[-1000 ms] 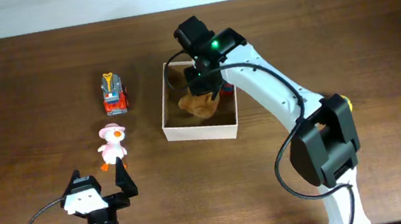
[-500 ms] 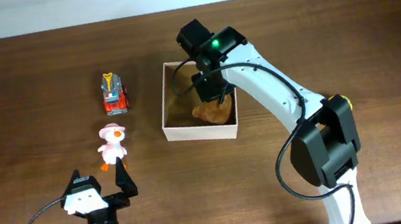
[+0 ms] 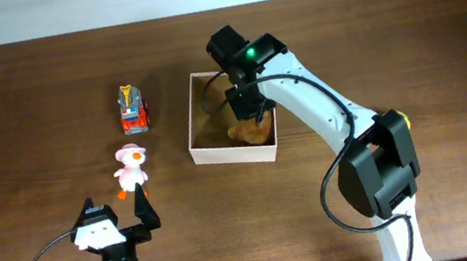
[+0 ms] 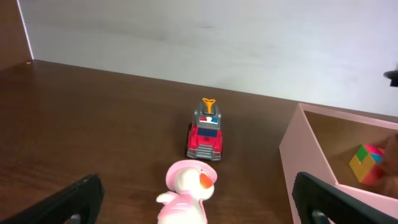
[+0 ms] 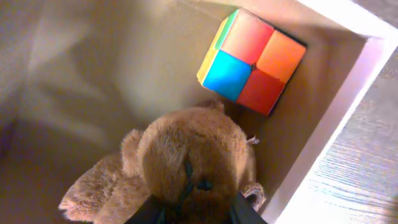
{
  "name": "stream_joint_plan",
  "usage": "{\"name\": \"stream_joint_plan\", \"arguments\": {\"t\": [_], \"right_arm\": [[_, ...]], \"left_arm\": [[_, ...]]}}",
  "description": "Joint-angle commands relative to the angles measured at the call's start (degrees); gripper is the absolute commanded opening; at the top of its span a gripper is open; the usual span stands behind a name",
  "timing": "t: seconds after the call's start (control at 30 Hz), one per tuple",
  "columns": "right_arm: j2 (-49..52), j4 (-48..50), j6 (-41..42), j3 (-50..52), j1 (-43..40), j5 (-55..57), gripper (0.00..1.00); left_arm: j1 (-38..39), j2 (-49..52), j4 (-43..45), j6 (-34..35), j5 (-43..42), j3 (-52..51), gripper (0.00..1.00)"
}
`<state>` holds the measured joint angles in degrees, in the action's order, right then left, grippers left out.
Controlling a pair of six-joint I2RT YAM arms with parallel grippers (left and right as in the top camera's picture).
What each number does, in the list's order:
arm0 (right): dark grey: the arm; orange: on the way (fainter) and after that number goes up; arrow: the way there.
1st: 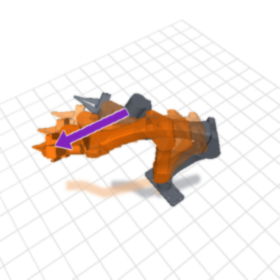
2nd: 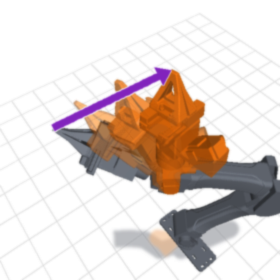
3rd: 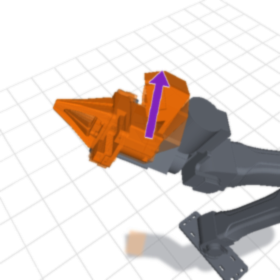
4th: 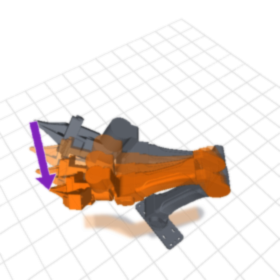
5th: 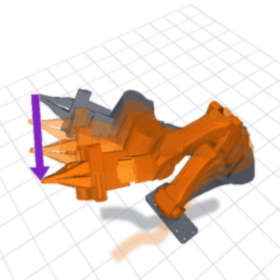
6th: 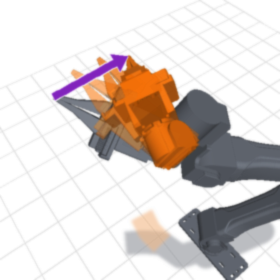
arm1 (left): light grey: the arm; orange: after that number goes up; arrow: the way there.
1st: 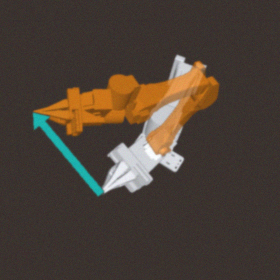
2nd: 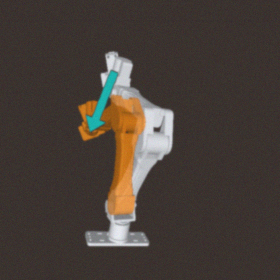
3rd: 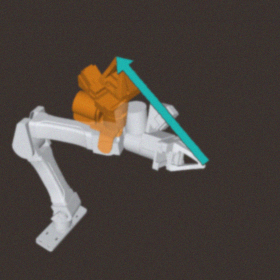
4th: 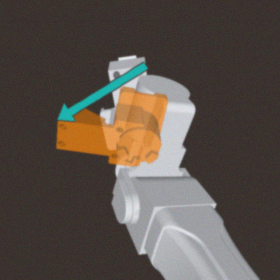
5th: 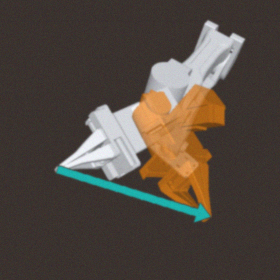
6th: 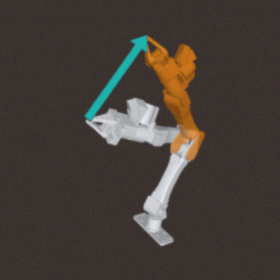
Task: Pack container
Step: 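Open right gripper to release the capybara in the box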
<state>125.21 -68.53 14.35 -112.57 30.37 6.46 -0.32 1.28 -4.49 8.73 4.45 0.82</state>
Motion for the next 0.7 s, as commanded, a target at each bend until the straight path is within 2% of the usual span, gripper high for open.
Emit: {"name": "stream_joint_plan", "arguments": {"t": [0.0, 0.23, 0.3, 0.43, 0.67], "right_arm": [[-1.95, 0.63, -0.39, 2.36, -0.07, 1.36, 0.22], [-1.95, 1.84, -0.39, 4.37, -0.07, 1.33, 0.22], [-1.95, 1.81, -0.39, 4.37, -0.07, 1.33, 0.39], [-1.95, 1.86, -0.39, 4.37, -0.07, 1.33, 0.63], [-1.95, 1.95, -0.39, 4.35, -0.07, 1.36, 0.65]], "left_arm": [[-0.13, -0.28, 0.09, -0.9, -0.63, -0.28, 0.99], [-0.13, -0.28, 0.09, -0.9, -0.63, -0.28, 0.99], [-0.13, -0.28, 0.09, -0.9, -0.63, -0.28, 0.99], [-0.13, -0.28, 0.11, -0.9, -0.63, -0.28, 0.99], [-0.13, -0.28, 0.09, -0.92, -0.61, -0.28, 0.99]]}}
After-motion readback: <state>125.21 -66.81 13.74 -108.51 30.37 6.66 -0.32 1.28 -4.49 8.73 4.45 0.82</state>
